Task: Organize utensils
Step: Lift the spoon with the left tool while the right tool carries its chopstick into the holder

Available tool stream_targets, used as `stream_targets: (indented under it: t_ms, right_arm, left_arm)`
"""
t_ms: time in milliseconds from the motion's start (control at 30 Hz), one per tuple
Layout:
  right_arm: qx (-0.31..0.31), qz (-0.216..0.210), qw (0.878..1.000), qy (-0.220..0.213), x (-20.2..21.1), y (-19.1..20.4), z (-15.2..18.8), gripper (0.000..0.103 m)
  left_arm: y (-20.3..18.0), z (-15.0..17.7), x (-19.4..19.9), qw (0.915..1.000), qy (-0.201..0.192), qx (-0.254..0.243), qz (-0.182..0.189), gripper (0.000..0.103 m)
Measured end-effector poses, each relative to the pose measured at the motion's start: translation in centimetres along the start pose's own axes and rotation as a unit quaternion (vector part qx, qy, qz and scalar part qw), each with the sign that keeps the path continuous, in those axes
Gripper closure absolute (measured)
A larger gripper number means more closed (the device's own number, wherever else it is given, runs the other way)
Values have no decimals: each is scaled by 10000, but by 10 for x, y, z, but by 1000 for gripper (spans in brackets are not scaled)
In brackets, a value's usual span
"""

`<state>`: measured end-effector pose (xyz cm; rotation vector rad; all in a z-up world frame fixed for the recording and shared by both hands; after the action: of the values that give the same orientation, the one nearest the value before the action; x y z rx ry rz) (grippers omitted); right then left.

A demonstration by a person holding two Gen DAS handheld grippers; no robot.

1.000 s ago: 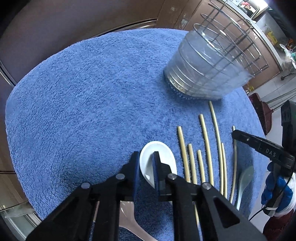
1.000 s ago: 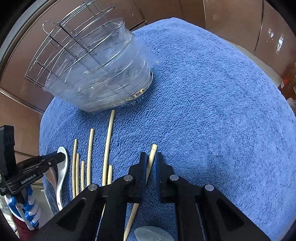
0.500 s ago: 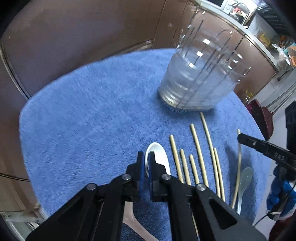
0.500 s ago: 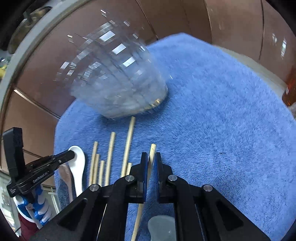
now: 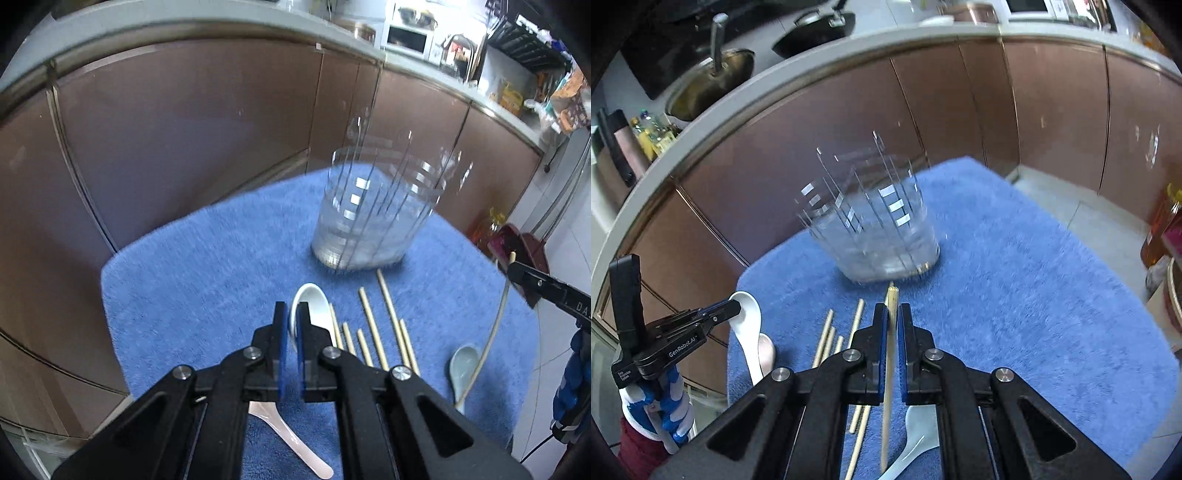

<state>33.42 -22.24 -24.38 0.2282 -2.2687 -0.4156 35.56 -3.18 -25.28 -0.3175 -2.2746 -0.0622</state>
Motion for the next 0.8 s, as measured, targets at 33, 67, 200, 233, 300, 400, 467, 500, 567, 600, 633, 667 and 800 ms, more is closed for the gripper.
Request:
stream_targets:
  t_ms: [33, 67, 200, 233, 300, 400, 467, 500, 567, 600, 633, 667, 800]
  right_arm:
    - [35, 0, 10000, -89, 7, 2, -5, 97]
    - [68, -5, 9998, -194, 16, 4, -11, 97]
    - [219, -106, 9962, -841, 55, 25, -55, 98]
    - [241, -142, 9947, -991, 64, 29, -66, 98]
    - [329, -193, 9897, -1382, 84, 40, -92, 98]
    - [433, -259, 9808, -1885, 104, 55, -127, 98]
    - [526, -173, 9744, -2178, 109, 60, -149, 98]
    - [565, -124, 9717, -2292, 108, 62, -157, 98]
    - [591, -63, 9673, -2465, 105, 64, -175, 98]
    - [605, -29, 9661, -2511, 97, 64, -180, 98]
    - [622, 7, 9650, -2547, 92, 63, -185, 98]
    - [639, 44, 9642, -2574, 86, 61, -189, 98]
    - [648, 168, 9630, -2612, 57, 49, -198, 98]
  left_arm:
    - [1, -9, 10, 9999, -154, 13, -26, 99]
    - [-1, -16, 15, 9996, -267, 23, -45, 99]
    - [-1, -59, 47, 9963, -844, 151, -49, 99]
    - [-1, -71, 54, 9948, -1001, 194, -53, 99]
    - [-1, -98, 66, 9905, -1341, 264, -123, 99]
    - [-3, -129, 75, 9832, -1768, 308, -327, 99]
    - [-5, -148, 76, 9775, -2027, 321, -493, 99]
    - [-9, -154, 75, 9756, -2100, 322, -561, 99]
    - [-12, -165, 67, 9719, -2227, 327, -696, 99]
    - [-14, -169, 61, 9701, -2276, 318, -780, 99]
    - [-16, -174, 54, 9676, -2341, 288, -901, 99]
    - [-18, -178, 47, 9651, -2401, 244, -1019, 99]
    - [-33, -181, 9, 9641, -2405, 172, -1112, 99]
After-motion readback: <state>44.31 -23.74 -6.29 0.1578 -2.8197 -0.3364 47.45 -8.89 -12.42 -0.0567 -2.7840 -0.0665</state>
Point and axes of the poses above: each gripper's, at about its wrist camera, not at the fingertips, and x roughly against the way its jaws point, y to its left, z to its underside, the point moved 10 cm from there along -x, roughly the way its jaws point, and after that the axes turned 3 degrees about -x, right-handed, at the moved point
